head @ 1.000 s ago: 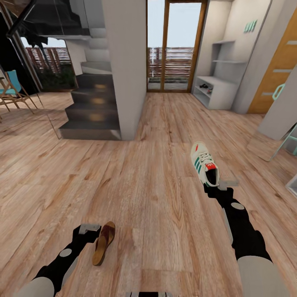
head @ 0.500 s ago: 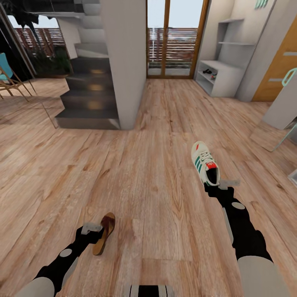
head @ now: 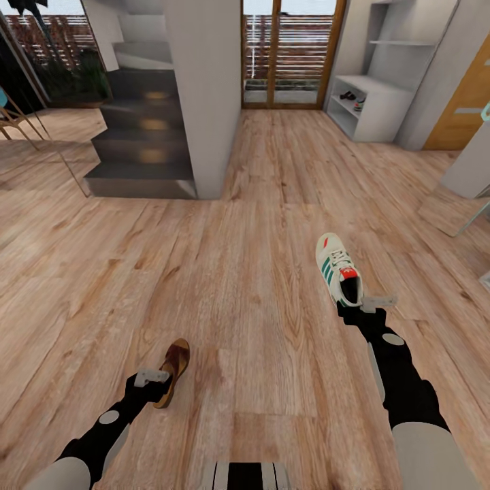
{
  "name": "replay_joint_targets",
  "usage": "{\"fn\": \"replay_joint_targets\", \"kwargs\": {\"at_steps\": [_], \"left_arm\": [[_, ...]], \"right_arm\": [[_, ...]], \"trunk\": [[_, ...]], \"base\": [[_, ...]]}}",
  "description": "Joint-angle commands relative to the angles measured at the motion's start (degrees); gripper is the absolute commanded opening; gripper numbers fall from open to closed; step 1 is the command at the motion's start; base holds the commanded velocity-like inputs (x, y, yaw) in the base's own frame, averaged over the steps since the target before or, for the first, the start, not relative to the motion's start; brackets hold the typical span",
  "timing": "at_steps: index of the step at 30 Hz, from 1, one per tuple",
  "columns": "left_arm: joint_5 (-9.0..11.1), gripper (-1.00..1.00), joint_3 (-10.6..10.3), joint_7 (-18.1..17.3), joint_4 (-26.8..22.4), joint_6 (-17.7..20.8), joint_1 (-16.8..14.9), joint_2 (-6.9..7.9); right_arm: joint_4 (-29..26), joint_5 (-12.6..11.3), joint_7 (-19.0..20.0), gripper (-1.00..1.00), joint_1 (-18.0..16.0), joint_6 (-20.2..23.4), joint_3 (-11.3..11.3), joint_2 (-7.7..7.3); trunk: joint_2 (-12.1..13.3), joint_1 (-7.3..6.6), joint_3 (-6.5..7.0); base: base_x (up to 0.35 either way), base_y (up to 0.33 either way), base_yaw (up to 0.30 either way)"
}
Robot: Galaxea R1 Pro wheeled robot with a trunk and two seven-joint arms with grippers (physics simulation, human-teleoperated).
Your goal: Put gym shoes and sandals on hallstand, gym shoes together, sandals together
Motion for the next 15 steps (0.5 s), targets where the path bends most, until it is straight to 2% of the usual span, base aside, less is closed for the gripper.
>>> {"fn": "replay_joint_targets", "kwargs": {"at_steps": [1,8,15], "left_arm": [[-0.6,1.00,0.5,-0.3,0.0,-0.2,0.0,-0.04],[-0.4,1.00,0.5,-0.3,0.0,-0.2,0.0,-0.05],[-0.3,1.00,0.5,-0.3,0.0,-0.2,0.0,0.02]], "right_arm": [[-0.1,0.6,0.5,-1.00,0.0,0.3,-0.1,0.03],[-0.1,0.6,0.5,-1.00,0.0,0.3,-0.1,0.03],[-0.1,0.6,0.5,-1.00,0.0,0.3,-0.1,0.03]], "trunk": [[0.0,0.01,-0.27],[-0.1,0.19,-1.90],[-0.1,0.19,-2.23]], "base": [[0.000,0.000,0.000],[0.000,0.000,-0.026],[0.000,0.000,-0.122]]}}
